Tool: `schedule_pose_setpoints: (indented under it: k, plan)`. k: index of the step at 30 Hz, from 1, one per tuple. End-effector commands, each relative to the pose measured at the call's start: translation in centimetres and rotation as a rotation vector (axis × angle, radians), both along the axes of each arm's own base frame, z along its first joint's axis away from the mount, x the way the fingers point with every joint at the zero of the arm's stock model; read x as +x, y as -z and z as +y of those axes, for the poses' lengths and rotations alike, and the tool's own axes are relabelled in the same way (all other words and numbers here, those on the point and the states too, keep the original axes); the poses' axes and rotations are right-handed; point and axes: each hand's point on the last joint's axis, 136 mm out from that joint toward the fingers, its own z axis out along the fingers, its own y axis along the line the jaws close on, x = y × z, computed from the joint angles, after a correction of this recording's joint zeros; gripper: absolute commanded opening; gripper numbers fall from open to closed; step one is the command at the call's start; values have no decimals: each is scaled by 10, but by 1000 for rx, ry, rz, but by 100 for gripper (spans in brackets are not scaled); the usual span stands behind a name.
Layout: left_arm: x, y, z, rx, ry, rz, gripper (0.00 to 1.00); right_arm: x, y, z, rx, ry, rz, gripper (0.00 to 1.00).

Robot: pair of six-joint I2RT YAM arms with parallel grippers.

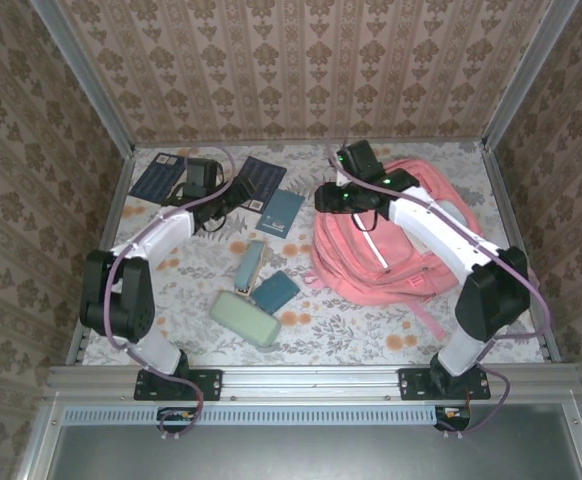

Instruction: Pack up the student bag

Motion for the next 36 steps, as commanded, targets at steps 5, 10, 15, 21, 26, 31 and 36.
schedule_pose_setpoints:
  k: [5,10,15,21,26,31,36]
  plan:
    - [60,13,-9,-36,131,-31,62,27,1,49,92,34,-30,39]
    - [102,43,-16,-46,132,6,54,22,6,73,97,6,-27,39]
    - [121,78,-8,13,122,101,53,16,16,91,87,-22,-14,40]
    - [99,110,14,37,73,217,52,17,31,103,86,-29,0,40]
    - [54,127,25,36,17,304,52,22,38,109,94,-25,2,40]
    - [-2,135,37,36,-85,354,52,28,45,119,102,-32,16,40]
    - [-45,131,37,37,-143,371,52,32,58,138,110,-46,23,39]
